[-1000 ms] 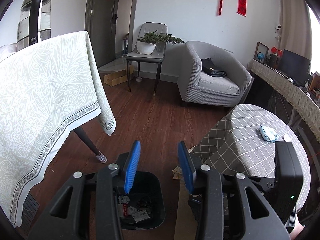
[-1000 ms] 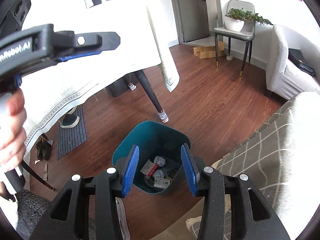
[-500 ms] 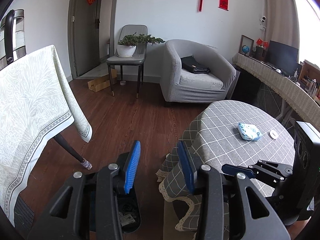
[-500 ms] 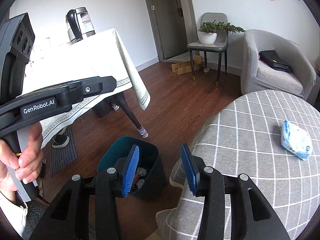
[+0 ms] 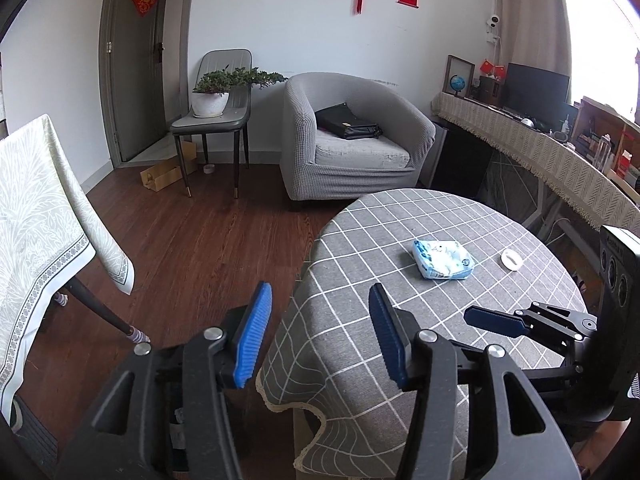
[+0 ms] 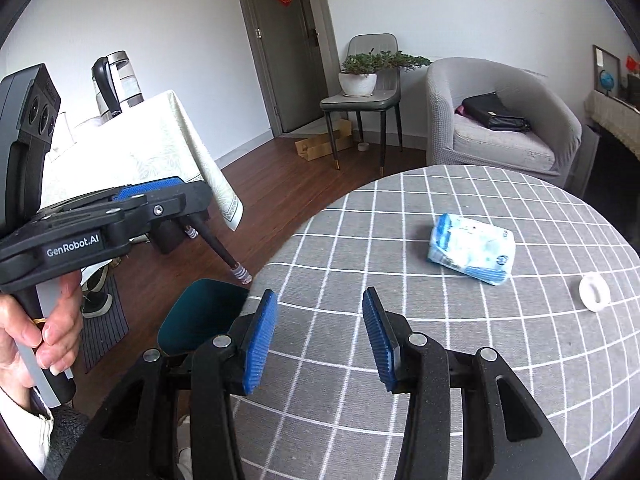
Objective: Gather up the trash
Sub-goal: 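Move both tools away from the bin toward the wipes pack on the table, then grasp the blue-and-white wipes pack with the left tool while the right tool grasps the white cup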
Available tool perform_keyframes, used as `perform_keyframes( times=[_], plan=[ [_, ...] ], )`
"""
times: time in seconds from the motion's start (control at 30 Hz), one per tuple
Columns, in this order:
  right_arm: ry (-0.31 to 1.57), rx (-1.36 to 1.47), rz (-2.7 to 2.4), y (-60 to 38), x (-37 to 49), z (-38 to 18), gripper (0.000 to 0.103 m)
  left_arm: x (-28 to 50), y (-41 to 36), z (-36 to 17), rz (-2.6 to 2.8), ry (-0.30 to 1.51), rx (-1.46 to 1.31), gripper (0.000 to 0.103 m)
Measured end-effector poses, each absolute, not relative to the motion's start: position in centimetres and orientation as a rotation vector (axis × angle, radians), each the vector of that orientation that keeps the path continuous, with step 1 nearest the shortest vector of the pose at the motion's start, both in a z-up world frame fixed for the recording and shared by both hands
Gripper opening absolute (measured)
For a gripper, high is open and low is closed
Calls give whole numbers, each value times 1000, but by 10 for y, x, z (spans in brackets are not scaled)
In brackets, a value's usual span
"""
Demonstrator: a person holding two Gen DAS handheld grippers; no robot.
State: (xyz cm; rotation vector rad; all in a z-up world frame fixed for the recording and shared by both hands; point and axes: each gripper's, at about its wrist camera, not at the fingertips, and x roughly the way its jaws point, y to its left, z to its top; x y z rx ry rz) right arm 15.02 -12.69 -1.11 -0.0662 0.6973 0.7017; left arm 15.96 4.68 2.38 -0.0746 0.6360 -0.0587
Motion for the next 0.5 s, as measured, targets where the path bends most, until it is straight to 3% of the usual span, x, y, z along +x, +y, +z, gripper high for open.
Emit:
perform_keyframes(
  times=[0.33,0.4,0.5],
  plan=[
    [668,-72,530,-207,155,-13,50,181,-25,13,-156,663,-32,70],
    [657,-71,503,-221,156,-11,63,187,-39,8,-171,675,-12,74],
    [641,-71,461,-240,159,-9,69,198,-56,3,-189,690,8,77]
  ],
)
